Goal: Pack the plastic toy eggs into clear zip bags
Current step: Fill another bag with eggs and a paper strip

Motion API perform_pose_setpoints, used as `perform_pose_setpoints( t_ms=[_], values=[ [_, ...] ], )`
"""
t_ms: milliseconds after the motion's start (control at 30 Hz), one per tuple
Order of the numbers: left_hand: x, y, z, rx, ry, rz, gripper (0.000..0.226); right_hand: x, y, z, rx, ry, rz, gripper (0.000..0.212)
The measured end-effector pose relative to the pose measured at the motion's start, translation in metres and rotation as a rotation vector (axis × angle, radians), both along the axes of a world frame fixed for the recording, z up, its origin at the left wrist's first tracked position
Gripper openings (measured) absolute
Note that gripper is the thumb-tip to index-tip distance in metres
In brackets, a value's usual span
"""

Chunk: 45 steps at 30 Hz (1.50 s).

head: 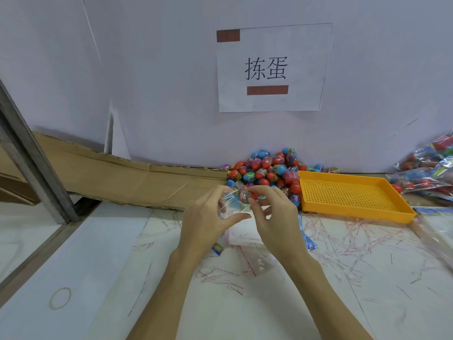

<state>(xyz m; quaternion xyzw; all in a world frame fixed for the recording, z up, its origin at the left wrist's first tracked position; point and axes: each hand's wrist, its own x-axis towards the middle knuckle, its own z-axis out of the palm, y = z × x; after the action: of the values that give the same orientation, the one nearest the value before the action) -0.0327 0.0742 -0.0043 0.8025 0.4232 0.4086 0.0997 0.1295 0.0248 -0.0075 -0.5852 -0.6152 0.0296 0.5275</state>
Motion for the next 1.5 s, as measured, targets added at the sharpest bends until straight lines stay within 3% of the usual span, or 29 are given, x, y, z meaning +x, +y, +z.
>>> perform_pose_setpoints(
  t_ms=[133, 233, 333, 500, 633, 767, 900, 1000, 1100, 1200, 1400, 1500],
  values=[
    [0.002, -0.004, 0.004, 0.002, 0.008, -0.062, 0.068, -0.002, -0.004, 0.004, 0.023, -0.012, 0.102, 0.029],
    [0.004, -0.007, 0.004, 0.035, 0.033, -0.084, 0.052, -0.006, -0.007, 0.008, -0.024, 0.057, 0.180, 0.033],
    [0.005, -0.007, 0.003, 0.079, 0.030, -0.114, 0.039, -0.005, -0.006, 0.007, -0.056, 0.114, 0.210, 0.024],
    [0.005, -0.004, 0.001, 0.082, 0.048, -0.150, 0.044, -0.001, -0.005, 0.008, -0.150, 0.152, 0.301, 0.024],
    [0.004, -0.001, -0.001, 0.065, 0.060, -0.039, 0.048, -0.004, -0.004, 0.005, -0.219, 0.180, 0.382, 0.031],
    [0.002, 0.004, -0.002, -0.155, -0.052, 0.117, 0.056, 0.000, 0.000, 0.000, -0.084, 0.207, 0.255, 0.028],
    [-0.001, 0.013, -0.005, -0.326, -0.336, 0.189, 0.055, 0.012, 0.009, -0.010, -0.189, -0.042, 0.042, 0.028],
    [-0.002, 0.017, -0.005, -0.404, -0.497, 0.151, 0.045, 0.016, 0.013, -0.018, -0.328, -0.275, 0.059, 0.036],
    [-0.004, 0.021, -0.008, -0.546, -0.611, 0.068, 0.037, 0.012, 0.014, -0.021, -0.386, -0.335, 0.088, 0.039],
    [-0.003, 0.021, -0.008, -0.609, -0.633, -0.001, 0.036, 0.008, 0.018, -0.020, -0.366, -0.338, 0.056, 0.039],
    [-0.003, 0.020, -0.011, -0.471, -0.558, -0.115, 0.060, 0.009, 0.046, -0.005, -0.319, -0.317, 0.093, 0.044],
    [-0.004, 0.018, -0.012, -0.412, -0.537, -0.150, 0.070, 0.014, 0.067, 0.000, -0.426, -0.449, 0.054, 0.053]
  ],
)
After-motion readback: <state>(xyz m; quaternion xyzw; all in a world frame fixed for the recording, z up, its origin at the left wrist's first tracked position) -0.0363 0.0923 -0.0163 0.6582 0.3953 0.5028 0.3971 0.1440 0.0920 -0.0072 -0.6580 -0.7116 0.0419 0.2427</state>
